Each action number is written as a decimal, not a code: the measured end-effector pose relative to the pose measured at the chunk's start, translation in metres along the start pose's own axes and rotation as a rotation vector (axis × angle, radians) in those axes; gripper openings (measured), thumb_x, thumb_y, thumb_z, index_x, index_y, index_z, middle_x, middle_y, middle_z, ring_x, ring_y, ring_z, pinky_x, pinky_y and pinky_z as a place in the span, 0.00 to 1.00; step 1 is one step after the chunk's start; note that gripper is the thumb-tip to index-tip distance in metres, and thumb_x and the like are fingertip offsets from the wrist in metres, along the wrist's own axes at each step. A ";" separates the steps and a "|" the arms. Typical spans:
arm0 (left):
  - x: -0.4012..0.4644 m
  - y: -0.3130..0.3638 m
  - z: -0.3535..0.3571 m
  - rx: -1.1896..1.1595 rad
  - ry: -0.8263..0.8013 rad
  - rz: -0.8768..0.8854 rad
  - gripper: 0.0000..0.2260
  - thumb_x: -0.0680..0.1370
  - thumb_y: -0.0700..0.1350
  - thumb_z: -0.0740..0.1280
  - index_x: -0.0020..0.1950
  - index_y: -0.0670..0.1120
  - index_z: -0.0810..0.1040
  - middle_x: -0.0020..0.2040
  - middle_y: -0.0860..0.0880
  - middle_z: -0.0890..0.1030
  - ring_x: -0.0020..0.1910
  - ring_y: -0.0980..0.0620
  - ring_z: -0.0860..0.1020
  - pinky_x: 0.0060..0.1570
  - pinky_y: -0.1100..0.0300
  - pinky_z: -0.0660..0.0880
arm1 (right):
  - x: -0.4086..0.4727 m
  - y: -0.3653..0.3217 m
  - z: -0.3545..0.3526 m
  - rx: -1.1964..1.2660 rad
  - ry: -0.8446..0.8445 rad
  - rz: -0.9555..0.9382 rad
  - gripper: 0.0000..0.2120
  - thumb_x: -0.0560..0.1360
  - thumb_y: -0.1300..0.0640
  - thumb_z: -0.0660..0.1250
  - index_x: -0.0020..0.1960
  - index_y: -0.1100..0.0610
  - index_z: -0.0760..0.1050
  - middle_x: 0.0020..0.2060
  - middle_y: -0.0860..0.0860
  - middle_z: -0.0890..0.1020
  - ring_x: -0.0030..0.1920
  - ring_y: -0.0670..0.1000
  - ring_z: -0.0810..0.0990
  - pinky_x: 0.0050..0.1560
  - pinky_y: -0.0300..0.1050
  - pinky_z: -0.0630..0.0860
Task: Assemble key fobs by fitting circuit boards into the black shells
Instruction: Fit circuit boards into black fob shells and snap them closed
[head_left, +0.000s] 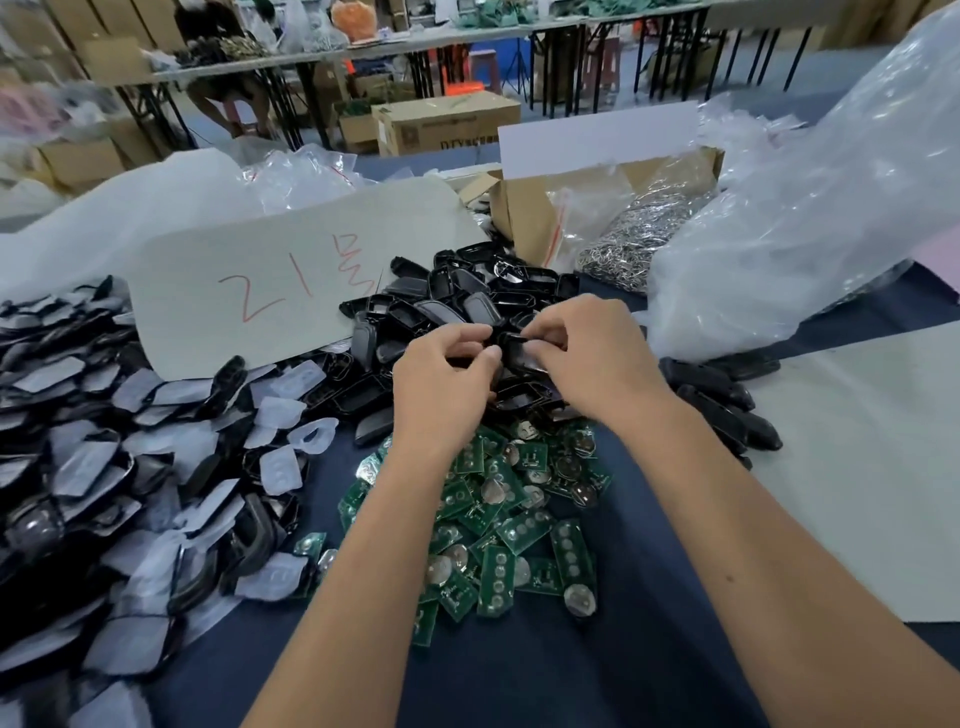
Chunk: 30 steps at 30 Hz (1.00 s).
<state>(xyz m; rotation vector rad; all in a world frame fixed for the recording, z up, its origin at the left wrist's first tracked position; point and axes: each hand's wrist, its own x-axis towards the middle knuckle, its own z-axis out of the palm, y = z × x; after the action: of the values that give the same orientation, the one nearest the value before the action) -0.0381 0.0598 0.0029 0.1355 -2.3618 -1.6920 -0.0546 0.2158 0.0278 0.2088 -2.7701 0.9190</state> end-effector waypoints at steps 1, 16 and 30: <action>0.000 -0.001 -0.007 -0.051 -0.030 0.006 0.07 0.80 0.41 0.72 0.55 0.50 0.86 0.45 0.51 0.87 0.40 0.53 0.86 0.45 0.53 0.85 | 0.000 -0.007 0.000 0.085 -0.036 -0.035 0.06 0.78 0.55 0.74 0.53 0.49 0.87 0.46 0.49 0.88 0.49 0.51 0.85 0.52 0.51 0.82; 0.003 -0.042 -0.127 -0.805 0.257 -0.270 0.13 0.86 0.40 0.57 0.65 0.33 0.73 0.52 0.34 0.84 0.42 0.38 0.87 0.35 0.56 0.83 | -0.014 -0.080 0.066 -0.193 -0.560 -0.325 0.27 0.71 0.44 0.80 0.68 0.44 0.78 0.49 0.40 0.74 0.48 0.46 0.75 0.49 0.44 0.73; 0.016 -0.051 -0.130 -0.589 0.154 -0.270 0.08 0.85 0.35 0.61 0.56 0.42 0.79 0.46 0.45 0.80 0.31 0.55 0.79 0.32 0.66 0.77 | -0.006 -0.094 0.069 -0.102 -0.708 -0.302 0.10 0.72 0.50 0.80 0.51 0.47 0.82 0.43 0.40 0.76 0.41 0.39 0.75 0.37 0.38 0.69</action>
<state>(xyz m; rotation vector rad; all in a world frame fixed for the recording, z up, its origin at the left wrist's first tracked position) -0.0249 -0.0798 -0.0032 0.4736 -1.7078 -2.3278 -0.0412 0.0998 0.0260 1.0887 -3.2427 0.7169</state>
